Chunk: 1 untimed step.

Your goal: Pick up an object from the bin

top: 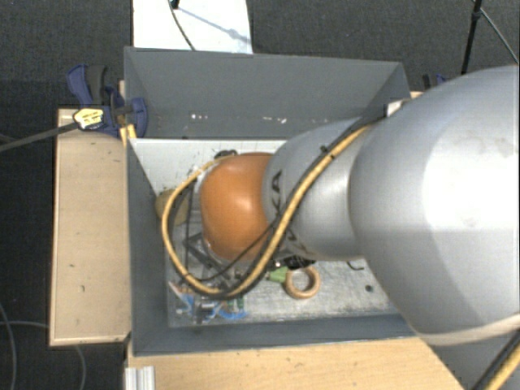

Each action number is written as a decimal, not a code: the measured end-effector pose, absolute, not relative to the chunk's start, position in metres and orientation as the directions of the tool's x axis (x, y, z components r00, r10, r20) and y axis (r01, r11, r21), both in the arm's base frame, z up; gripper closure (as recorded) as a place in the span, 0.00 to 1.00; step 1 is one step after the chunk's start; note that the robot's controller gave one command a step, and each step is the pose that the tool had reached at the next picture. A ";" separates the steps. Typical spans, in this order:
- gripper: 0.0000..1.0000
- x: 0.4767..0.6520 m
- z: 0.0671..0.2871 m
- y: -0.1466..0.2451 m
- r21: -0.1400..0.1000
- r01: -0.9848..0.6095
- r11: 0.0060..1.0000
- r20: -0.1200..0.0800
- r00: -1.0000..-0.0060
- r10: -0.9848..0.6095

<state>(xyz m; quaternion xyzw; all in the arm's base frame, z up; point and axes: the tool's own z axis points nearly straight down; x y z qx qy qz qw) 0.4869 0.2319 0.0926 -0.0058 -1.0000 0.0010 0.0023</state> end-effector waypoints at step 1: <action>0.00 0.482 0.136 0.233 0.001 0.177 0.984 -0.001 -0.984 0.177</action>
Offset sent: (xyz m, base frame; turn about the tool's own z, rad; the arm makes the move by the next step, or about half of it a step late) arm -0.0044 -0.0319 -0.0226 0.1024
